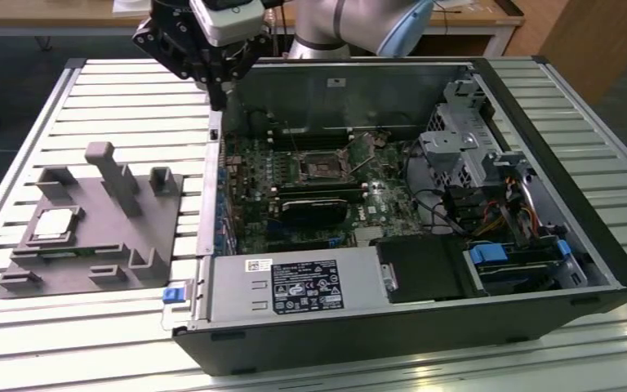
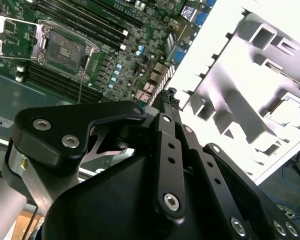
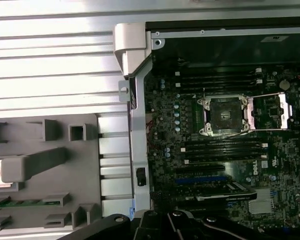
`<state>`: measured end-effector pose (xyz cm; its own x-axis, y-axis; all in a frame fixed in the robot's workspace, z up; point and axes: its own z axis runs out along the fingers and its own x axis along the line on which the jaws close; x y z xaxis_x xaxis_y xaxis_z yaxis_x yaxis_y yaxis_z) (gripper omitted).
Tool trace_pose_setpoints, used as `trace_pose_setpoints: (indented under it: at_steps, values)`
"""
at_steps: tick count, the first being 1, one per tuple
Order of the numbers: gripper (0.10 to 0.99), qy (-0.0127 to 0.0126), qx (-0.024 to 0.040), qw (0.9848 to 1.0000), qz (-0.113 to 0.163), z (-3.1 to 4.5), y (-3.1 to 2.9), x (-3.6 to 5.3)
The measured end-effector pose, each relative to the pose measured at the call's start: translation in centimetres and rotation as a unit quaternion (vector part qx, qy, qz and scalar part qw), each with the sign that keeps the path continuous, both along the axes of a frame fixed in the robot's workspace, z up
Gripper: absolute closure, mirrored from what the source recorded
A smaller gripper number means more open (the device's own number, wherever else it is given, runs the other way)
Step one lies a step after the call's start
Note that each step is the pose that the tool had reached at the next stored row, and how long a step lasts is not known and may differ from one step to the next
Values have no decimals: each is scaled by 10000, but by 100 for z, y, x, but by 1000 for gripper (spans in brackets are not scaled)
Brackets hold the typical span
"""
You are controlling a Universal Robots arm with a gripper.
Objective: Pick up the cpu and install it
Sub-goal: 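Reach for the cpu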
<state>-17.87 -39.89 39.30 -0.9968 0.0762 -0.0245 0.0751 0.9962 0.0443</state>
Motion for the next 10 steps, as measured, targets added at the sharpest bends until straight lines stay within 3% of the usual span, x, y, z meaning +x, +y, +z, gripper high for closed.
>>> trace_pose_setpoints:
  at_steps: [10]
  values:
    - [980,0,0,10000,0,0,1,-63]
